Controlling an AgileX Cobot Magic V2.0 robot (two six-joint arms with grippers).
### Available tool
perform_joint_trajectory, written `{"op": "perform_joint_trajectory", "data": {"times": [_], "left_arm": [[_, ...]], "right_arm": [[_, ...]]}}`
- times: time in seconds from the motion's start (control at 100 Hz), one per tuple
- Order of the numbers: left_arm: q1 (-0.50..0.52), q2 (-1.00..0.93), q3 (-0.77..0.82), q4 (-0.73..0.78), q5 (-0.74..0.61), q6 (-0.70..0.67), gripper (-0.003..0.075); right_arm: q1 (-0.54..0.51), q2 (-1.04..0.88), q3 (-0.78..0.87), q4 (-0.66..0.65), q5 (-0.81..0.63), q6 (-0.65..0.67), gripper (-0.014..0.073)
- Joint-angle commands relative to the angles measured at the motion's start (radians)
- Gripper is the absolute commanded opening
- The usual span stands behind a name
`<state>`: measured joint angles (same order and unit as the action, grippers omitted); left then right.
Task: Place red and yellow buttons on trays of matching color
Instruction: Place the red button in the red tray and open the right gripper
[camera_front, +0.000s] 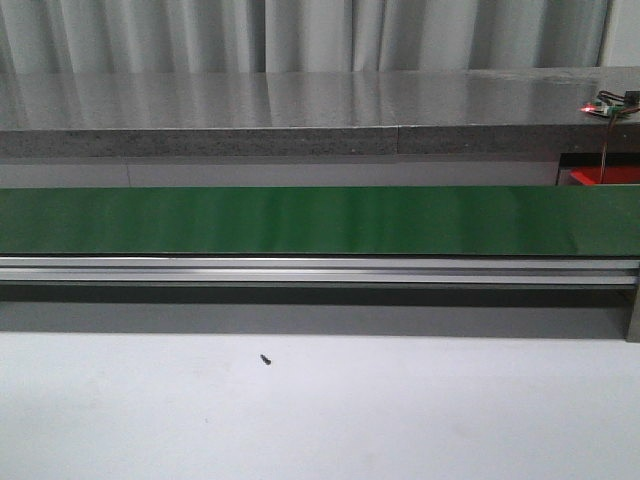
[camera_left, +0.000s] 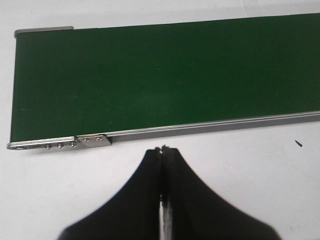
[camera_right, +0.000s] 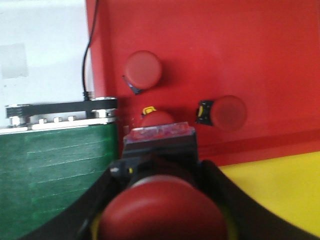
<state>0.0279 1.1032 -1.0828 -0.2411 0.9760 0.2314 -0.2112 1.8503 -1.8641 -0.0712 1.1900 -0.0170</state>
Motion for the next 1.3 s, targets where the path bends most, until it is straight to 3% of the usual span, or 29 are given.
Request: {"op": "perform_joint_trajectory", "data": {"times": [0.0,0.27,0.6,1.29], "left_arm": [[-0.005,-0.020,-0.028,-0.023,-0.057,-0.001,-0.0020],[-0.005,-0.020,-0.028,-0.023,-0.057,-0.001,-0.0020],[-0.005,-0.020,-0.028,-0.028,-0.053,-0.003,-0.0020],[-0.005,-0.020,-0.028,-0.044,-0.053,-0.003,-0.0020]], "right_arm": [[-0.042,-0.057,-0.031,-0.009,-0.047,0.010,0.0246],[-0.177,-0.003,-0.031,-0.009,-0.060,0.038,0.0246],[-0.267,0.084,-0.031,-0.006,-0.137,0.046,0.0246],[-0.301,0.264,-0.032,-0.004,-0.309,0.087,0.0246]]}}
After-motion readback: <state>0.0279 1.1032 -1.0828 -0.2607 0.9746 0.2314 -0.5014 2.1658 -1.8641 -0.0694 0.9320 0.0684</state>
